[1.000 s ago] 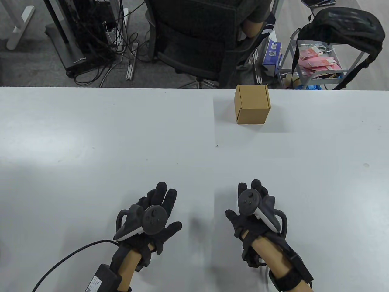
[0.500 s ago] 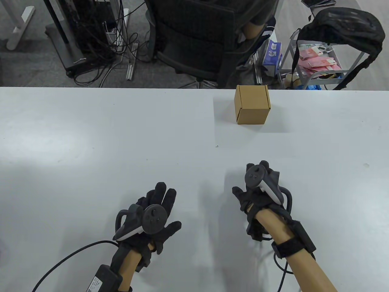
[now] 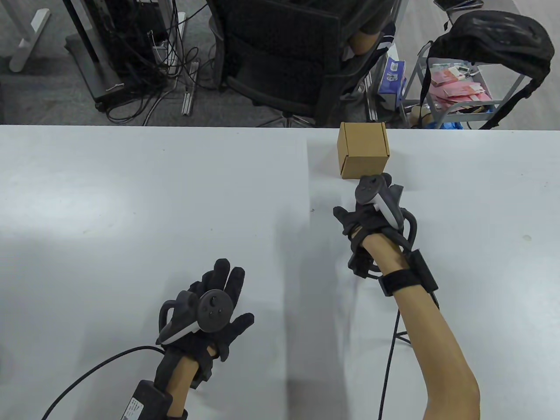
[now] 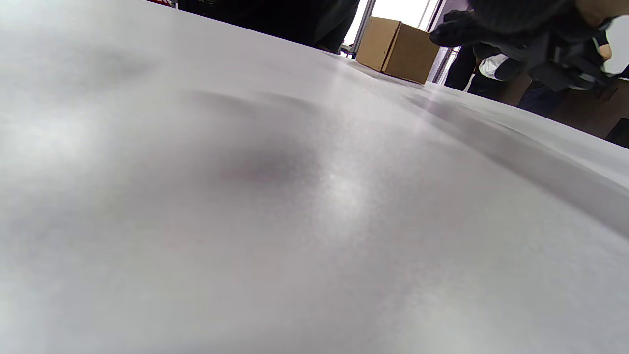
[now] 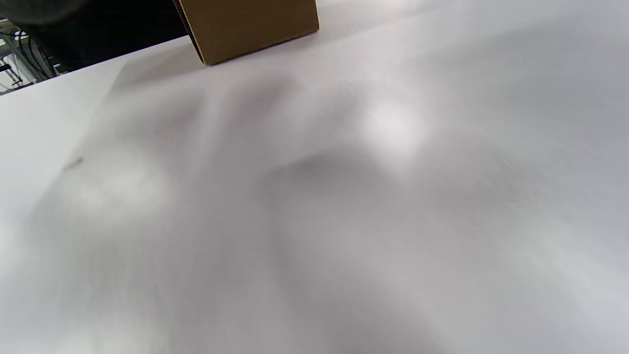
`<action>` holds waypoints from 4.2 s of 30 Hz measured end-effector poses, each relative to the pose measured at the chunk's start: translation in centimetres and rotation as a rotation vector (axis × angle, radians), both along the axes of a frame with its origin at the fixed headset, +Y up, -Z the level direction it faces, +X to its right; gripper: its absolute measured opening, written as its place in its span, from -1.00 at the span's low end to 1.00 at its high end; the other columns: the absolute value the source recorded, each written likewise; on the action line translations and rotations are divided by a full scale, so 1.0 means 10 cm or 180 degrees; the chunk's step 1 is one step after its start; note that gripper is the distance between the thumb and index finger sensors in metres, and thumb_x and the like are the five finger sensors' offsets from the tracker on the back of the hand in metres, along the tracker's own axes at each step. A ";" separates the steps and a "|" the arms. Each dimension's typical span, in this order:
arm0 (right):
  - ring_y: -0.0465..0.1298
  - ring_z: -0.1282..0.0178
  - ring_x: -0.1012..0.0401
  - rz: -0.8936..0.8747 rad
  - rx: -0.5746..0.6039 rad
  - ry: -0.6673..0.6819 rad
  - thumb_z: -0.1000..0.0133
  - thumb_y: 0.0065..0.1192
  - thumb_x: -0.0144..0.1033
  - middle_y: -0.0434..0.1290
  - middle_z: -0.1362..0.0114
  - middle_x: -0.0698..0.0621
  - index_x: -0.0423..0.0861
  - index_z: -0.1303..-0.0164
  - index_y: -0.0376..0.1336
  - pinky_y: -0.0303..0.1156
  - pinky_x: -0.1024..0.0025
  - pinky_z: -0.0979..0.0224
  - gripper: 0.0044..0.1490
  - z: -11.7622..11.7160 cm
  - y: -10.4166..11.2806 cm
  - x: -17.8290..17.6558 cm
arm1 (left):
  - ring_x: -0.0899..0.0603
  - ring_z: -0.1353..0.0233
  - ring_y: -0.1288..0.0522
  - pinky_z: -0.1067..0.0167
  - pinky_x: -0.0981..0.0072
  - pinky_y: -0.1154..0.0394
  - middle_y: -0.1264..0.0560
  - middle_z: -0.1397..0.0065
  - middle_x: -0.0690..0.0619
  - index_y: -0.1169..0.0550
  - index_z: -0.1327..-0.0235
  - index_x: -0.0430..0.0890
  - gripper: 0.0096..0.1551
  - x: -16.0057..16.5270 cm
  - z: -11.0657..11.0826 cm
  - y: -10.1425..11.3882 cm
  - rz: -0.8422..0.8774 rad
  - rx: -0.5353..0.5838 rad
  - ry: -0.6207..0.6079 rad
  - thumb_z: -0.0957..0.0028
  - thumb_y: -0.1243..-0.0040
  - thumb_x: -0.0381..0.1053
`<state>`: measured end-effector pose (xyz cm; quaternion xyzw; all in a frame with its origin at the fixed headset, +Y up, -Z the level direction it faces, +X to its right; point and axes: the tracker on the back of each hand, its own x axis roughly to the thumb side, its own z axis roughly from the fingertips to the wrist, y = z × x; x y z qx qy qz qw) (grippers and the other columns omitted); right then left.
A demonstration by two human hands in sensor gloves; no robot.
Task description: Fully disassemble small mailer box
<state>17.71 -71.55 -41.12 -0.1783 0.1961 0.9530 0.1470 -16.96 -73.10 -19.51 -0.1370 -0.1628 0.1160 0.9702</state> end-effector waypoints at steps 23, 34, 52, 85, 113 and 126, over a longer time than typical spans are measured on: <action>-0.65 -0.67 0.01 0.0341 0.0475 -0.0239 0.24 0.02 0.55 -0.82 -0.46 0.25 0.47 -0.37 -0.47 -0.45 -0.30 -0.68 0.17 -1.36 0.31 -0.11 | -0.36 -0.66 0.17 -0.50 -0.37 0.10 0.52 -0.56 0.01 0.34 -0.47 0.14 0.13 0.04 0.02 0.06 -0.0132 -0.0029 0.0048 0.02 -0.01 0.44; -0.40 -0.70 -0.20 0.0295 0.0525 -0.0425 0.19 0.08 0.58 -0.58 -0.65 0.19 0.57 -0.38 -0.40 -0.21 -0.36 -0.62 0.11 -1.48 0.01 0.03 | -0.36 -0.66 0.16 -0.50 -0.37 0.09 0.52 -0.57 0.01 0.33 -0.47 0.14 0.13 0.06 0.01 0.04 -0.0120 -0.0111 0.0042 0.02 -0.01 0.44; -0.06 -0.60 -0.30 0.0733 0.1040 -0.0436 0.16 0.13 0.48 -0.34 -0.68 0.05 0.42 -0.45 -0.20 0.08 -0.42 -0.40 0.03 -0.72 0.46 0.19 | -0.35 -0.66 0.16 -0.51 -0.37 0.10 0.52 -0.56 0.01 0.33 -0.48 0.14 0.12 0.33 0.10 0.06 -0.0148 -0.0167 -0.0248 0.02 -0.01 0.44; -0.08 -0.58 -0.34 0.0335 0.0936 0.0099 0.10 0.03 0.50 -0.43 -0.65 0.00 0.35 -0.47 -0.29 0.09 -0.43 -0.36 0.06 2.00 0.36 -0.74 | -0.35 -0.66 0.15 -0.51 -0.38 0.09 0.52 -0.57 0.01 0.33 -0.47 0.12 0.13 0.47 0.16 -0.01 -0.0122 -0.0342 -0.0408 0.02 -0.01 0.44; -0.02 -0.59 -0.12 -0.0482 0.0623 0.0522 0.23 -0.27 0.57 -0.45 -0.63 0.02 0.41 -0.46 -0.23 0.16 -0.14 -0.39 0.01 2.21 0.19 -1.12 | -0.35 -0.67 0.22 -0.52 -0.39 0.13 0.59 -0.53 0.01 0.56 -0.29 0.16 0.54 0.29 0.15 0.07 0.0025 -0.0303 -0.0670 0.35 -0.21 0.61; -0.35 -0.71 -0.06 -0.2173 0.0741 0.1466 0.19 0.08 0.45 -0.61 -0.58 0.18 0.46 -0.41 -0.31 -0.20 -0.29 -0.62 0.06 2.14 -0.01 -0.29 | -0.32 -0.67 0.30 -0.53 -0.34 0.12 0.46 -0.61 0.05 0.34 -0.46 0.14 0.44 0.57 0.19 0.12 0.0473 0.0538 -0.0937 0.34 -0.23 0.58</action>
